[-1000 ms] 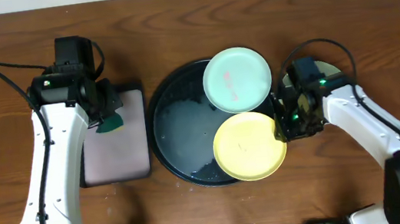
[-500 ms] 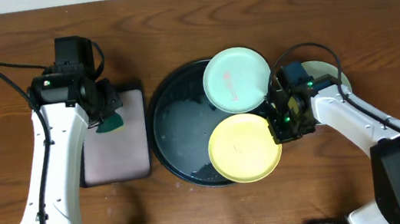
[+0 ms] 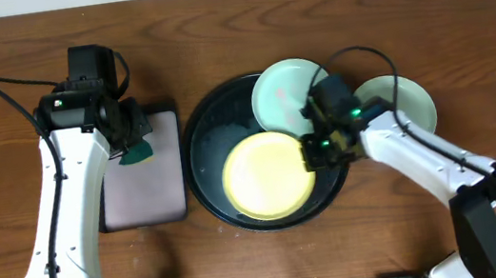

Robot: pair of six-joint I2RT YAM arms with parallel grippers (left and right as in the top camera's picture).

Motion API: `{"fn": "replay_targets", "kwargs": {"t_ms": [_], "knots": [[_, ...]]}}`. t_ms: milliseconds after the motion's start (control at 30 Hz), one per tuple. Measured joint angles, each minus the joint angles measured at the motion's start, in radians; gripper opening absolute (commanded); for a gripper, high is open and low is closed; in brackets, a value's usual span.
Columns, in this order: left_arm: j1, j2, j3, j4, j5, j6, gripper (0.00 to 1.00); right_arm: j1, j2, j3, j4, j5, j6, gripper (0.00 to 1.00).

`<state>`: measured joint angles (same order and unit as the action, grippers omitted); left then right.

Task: Clean dirty plates on tray and stack at the side
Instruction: 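Move right gripper to the yellow plate rim and grasp it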

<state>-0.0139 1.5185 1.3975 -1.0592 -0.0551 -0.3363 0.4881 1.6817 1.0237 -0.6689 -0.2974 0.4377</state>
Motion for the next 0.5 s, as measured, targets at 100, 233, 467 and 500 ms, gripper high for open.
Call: {"fn": "replay_targets", "kwargs": {"t_ms": [100,233,467,500], "knots": [[0.000,0.000,0.000,0.000,0.000,0.000,0.07,0.068,0.000,0.000,0.051,0.052,0.113,0.01],[0.000,0.000,0.000,0.000,0.000,0.000,0.07,0.137,0.005,0.001,0.111,0.119,0.225,0.01],[0.000,0.000,0.000,0.000,0.000,0.000,0.07,0.155,0.062,0.003,0.150,0.145,0.306,0.04],[0.000,0.000,0.000,0.000,0.000,0.000,0.07,0.154,0.072,0.003,0.150,0.143,0.312,0.10]]}}
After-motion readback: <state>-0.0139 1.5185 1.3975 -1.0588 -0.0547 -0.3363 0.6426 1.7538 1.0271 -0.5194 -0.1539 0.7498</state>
